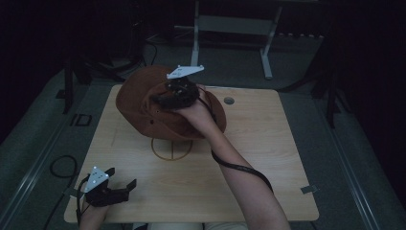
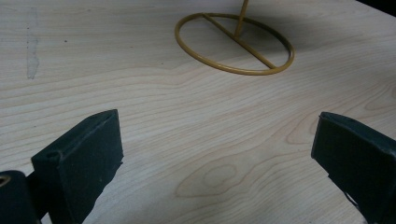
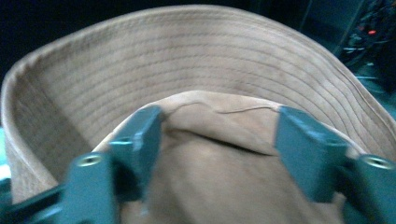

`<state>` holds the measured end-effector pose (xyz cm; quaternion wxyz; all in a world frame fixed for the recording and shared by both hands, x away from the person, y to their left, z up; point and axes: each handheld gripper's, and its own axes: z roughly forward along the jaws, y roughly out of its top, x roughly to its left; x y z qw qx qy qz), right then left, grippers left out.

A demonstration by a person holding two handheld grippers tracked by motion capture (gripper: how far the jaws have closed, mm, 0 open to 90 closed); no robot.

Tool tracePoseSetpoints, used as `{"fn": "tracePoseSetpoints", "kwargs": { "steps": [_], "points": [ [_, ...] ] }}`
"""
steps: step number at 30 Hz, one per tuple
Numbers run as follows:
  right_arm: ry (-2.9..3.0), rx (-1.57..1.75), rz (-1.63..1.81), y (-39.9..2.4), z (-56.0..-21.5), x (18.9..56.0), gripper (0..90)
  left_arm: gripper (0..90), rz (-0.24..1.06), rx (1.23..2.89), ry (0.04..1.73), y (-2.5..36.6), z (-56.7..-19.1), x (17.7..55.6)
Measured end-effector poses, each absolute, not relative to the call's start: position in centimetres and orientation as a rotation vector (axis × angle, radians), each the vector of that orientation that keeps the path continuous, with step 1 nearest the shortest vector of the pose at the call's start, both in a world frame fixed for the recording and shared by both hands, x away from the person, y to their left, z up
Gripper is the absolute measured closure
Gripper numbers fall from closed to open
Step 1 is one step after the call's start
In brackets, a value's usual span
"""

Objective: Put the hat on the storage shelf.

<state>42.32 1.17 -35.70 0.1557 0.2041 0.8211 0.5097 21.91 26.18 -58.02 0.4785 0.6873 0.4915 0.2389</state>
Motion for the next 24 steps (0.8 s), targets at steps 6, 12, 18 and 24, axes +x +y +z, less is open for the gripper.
{"fn": "tracePoseSetpoints", "kwargs": {
  "steps": [6, 12, 18, 24],
  "points": [
    [2.290, 0.507, 1.345, 2.4, -36.3, 41.0, 16.4, 2.5, 0.582, 1.682, 1.200, 26.2, -58.1, 21.9],
    [2.331, 0.488, 1.399, 1.3, -35.8, 40.9, 13.6, 2.5, 0.578, 1.679, 1.204, 26.3, -58.2, 22.0],
    [2.322, 0.485, 1.444, -1.1, -34.8, 40.6, 13.9, 2.5, 0.595, 1.656, 1.225, 26.5, -58.2, 21.9],
    [2.315, 0.554, 1.463, -3.5, -34.3, 40.5, 14.2, 2.5, 0.585, 1.658, 1.227, 26.5, -58.3, 22.0]
  ]
}}
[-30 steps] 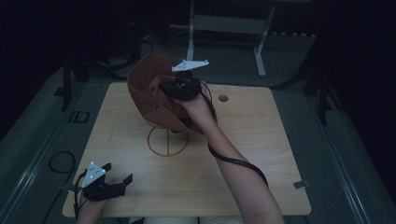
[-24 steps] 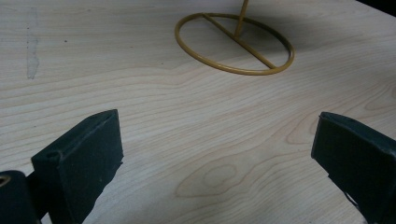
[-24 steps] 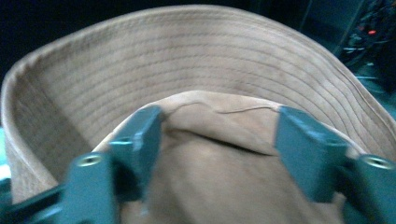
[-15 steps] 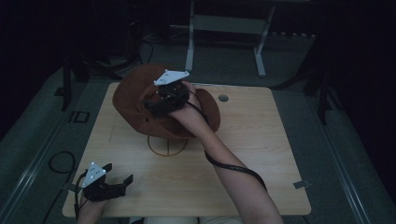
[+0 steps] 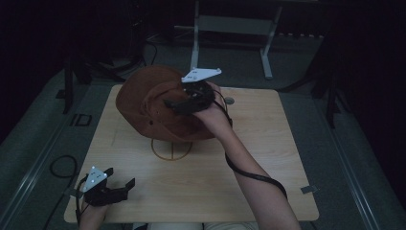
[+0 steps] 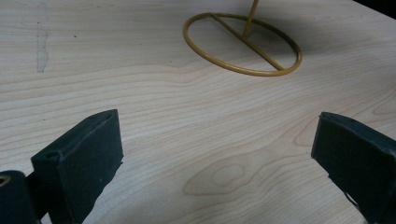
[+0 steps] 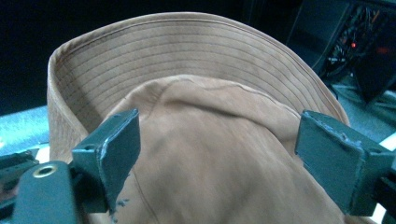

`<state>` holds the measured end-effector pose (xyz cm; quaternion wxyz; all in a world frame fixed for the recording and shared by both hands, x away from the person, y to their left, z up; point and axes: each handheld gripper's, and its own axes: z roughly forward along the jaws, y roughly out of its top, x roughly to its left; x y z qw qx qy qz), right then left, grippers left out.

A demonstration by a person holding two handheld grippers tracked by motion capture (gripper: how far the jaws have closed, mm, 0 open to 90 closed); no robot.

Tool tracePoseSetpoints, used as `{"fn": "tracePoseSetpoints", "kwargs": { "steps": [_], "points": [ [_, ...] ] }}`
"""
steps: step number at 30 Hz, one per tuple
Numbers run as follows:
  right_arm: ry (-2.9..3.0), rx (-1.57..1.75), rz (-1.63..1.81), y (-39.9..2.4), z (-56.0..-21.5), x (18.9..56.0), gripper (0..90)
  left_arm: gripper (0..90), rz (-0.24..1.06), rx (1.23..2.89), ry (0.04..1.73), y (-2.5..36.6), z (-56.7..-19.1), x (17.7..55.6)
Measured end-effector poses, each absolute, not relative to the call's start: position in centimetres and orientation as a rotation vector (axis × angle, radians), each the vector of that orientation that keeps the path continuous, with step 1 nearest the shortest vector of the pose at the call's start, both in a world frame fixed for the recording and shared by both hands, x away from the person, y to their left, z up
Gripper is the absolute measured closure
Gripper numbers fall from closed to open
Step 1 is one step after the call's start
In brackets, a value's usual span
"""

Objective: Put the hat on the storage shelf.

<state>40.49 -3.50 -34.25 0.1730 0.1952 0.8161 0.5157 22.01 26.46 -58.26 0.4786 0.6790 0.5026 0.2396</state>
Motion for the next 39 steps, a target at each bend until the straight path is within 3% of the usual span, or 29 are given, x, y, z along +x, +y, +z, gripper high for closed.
{"fn": "tracePoseSetpoints", "kwargs": {
  "steps": [28, 39],
  "points": [
    [2.277, 0.668, 1.433, -13.8, -36.0, 39.5, 15.0, 2.5, 0.590, 1.662, 1.246, 26.4, -58.5, 22.0],
    [2.219, 0.729, 1.459, -19.1, -38.5, 37.8, 14.9, 2.5, 0.594, 1.670, 1.247, 26.5, -58.5, 21.9]
  ]
}}
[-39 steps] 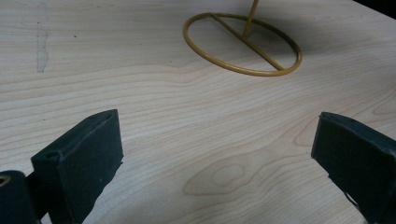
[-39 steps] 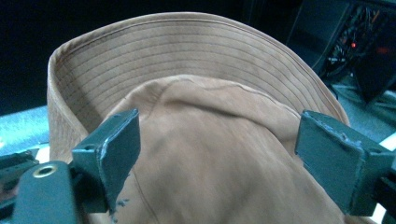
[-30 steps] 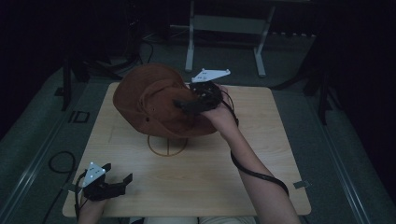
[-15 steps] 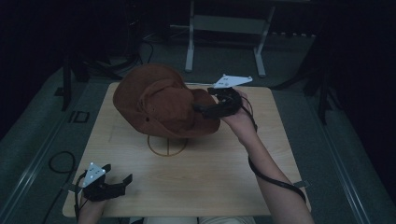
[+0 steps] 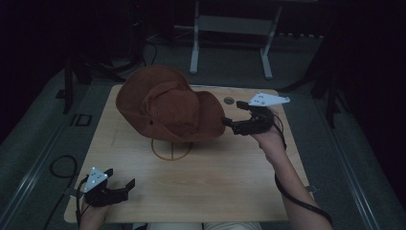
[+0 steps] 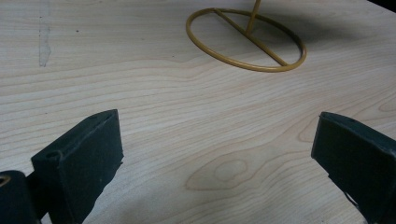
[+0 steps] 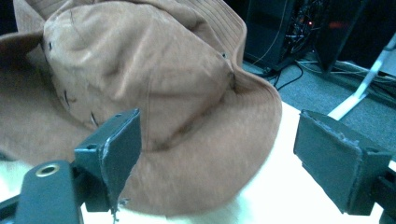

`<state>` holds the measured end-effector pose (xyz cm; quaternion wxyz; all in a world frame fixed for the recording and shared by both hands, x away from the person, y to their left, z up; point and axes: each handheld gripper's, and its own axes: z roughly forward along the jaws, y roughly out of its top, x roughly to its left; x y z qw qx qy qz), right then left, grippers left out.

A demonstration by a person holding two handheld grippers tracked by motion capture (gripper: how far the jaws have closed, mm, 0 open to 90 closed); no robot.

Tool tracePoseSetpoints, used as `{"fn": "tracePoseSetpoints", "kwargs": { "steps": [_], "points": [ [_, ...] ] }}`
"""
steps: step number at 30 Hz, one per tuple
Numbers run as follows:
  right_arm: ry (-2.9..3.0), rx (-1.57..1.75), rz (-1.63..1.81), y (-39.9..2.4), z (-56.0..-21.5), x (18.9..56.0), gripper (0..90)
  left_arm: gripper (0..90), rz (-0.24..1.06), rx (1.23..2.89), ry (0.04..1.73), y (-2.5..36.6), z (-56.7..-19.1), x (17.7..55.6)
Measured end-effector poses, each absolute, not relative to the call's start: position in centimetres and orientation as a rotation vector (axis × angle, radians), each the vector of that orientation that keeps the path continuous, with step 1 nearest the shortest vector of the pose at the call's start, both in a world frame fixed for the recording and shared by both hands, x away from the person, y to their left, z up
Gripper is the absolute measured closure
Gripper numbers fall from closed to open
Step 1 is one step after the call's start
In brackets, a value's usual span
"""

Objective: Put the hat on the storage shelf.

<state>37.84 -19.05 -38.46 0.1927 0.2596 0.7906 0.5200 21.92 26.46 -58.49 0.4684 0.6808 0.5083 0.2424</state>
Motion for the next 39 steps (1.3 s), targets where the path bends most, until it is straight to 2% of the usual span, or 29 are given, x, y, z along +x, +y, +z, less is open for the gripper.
{"fn": "tracePoseSetpoints", "kwargs": {
  "steps": [15, 26, 39],
  "points": [
    [2.198, 0.872, 1.457, -24.4, -44.9, 36.4, 15.1, 2.5, 0.599, 1.680, 1.245, 26.4, -58.5, 21.9],
    [2.189, 0.918, 1.443, -26.2, -50.6, 34.9, 14.1, 2.5, 0.606, 1.687, 1.241, 26.2, -58.5, 22.0],
    [2.236, 0.915, 1.326, -27.9, -55.3, 32.8, 13.0, 2.5, 0.622, 1.694, 1.240, 26.0, -58.4, 22.0]
  ]
}}
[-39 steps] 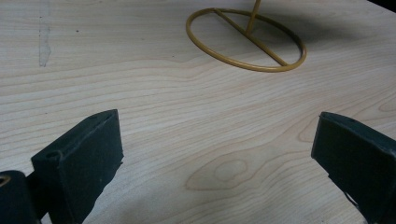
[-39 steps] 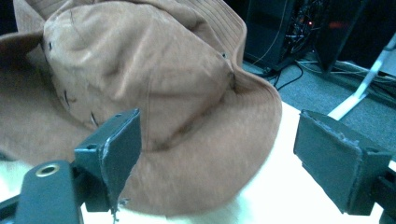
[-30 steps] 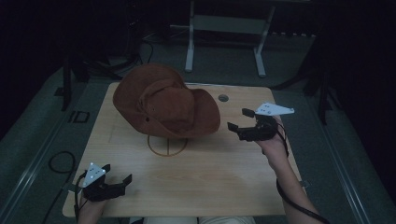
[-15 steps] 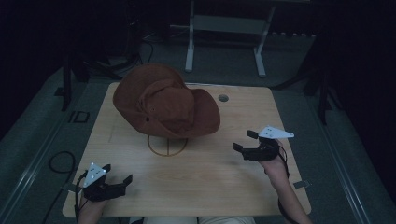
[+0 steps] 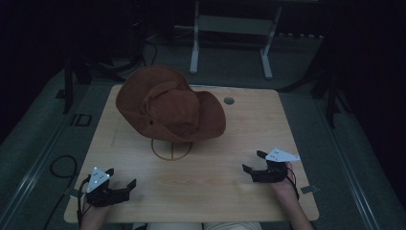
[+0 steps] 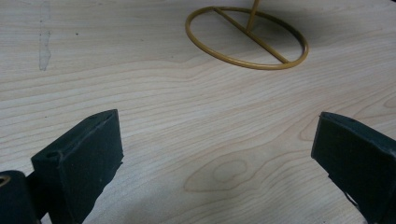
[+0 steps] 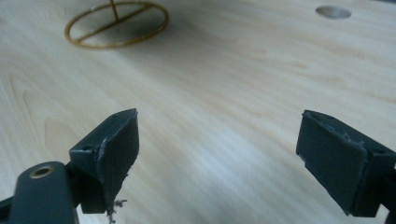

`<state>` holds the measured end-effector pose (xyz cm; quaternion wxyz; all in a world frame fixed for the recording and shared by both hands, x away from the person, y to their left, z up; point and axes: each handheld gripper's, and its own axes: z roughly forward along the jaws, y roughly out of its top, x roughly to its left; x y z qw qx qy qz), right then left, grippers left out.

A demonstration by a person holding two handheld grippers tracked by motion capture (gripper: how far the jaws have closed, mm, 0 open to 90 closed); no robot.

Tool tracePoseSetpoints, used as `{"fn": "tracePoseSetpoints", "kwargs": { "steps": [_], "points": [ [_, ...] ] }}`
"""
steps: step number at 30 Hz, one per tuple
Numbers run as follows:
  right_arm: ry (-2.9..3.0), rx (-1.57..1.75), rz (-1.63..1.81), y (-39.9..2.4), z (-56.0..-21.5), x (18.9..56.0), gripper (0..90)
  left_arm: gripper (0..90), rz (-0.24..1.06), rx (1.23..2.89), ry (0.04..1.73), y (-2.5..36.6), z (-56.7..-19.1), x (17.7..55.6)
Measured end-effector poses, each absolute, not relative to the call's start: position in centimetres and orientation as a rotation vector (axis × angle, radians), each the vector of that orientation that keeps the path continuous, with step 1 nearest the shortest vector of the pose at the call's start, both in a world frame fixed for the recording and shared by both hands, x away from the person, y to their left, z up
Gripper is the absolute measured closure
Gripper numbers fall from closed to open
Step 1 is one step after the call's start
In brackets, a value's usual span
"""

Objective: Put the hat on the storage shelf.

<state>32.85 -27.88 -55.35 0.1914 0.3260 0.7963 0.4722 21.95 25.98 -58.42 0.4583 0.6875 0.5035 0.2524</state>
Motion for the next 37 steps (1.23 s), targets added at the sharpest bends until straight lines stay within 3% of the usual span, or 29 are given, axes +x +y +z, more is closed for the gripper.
{"fn": "tracePoseSetpoints", "kwargs": {
  "steps": [24, 37],
  "points": [
    [2.171, 0.922, 1.229, -31.7, -56.4, 29.2, 12.9, 2.5, 0.616, 1.685, 1.239, 26.3, -58.4, 21.9],
    [2.161, 0.946, 1.209, -32.3, -56.6, 29.6, 13.1, 2.5, 0.617, 1.692, 1.241, 26.2, -58.4, 21.9]
  ]
}}
